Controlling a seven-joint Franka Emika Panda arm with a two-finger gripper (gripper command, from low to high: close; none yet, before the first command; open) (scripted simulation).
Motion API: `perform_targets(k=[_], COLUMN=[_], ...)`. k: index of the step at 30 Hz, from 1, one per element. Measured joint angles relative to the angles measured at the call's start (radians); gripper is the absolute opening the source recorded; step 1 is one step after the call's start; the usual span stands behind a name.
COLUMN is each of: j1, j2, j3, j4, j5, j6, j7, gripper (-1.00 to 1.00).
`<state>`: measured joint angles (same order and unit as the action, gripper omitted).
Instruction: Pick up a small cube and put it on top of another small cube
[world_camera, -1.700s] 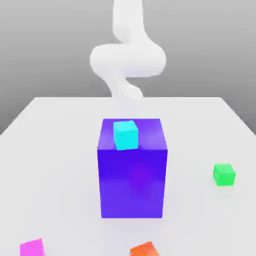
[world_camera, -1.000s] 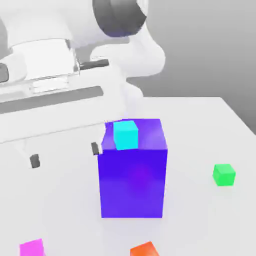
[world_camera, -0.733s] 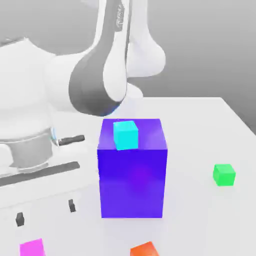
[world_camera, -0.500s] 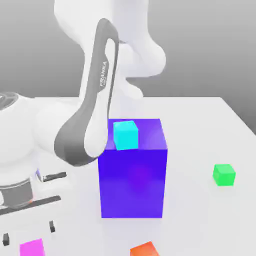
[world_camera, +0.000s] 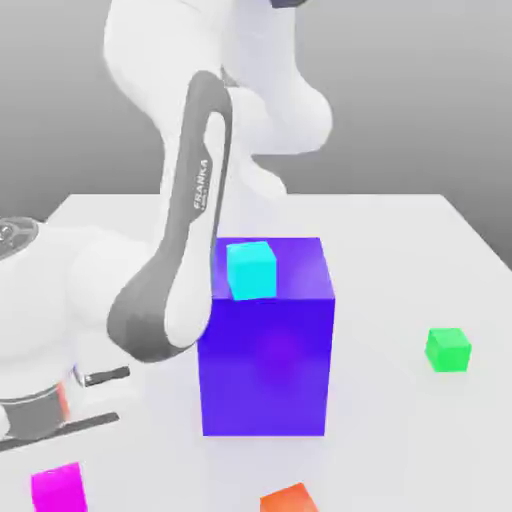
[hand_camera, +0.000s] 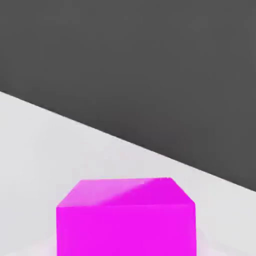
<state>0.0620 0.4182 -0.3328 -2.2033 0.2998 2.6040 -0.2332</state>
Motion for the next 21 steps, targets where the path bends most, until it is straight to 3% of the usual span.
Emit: perform_targets(k=[14, 21], j1=[0.326, 0.664], j2=[-0.305, -0.468], j3=[0.348, 0.504], j4=[-0.337, -0.531], j5=[-0.170, -0.231], j6=[0.035, 0.082], j7=[-0.353, -0.589], gripper=[-1.00, -1.00])
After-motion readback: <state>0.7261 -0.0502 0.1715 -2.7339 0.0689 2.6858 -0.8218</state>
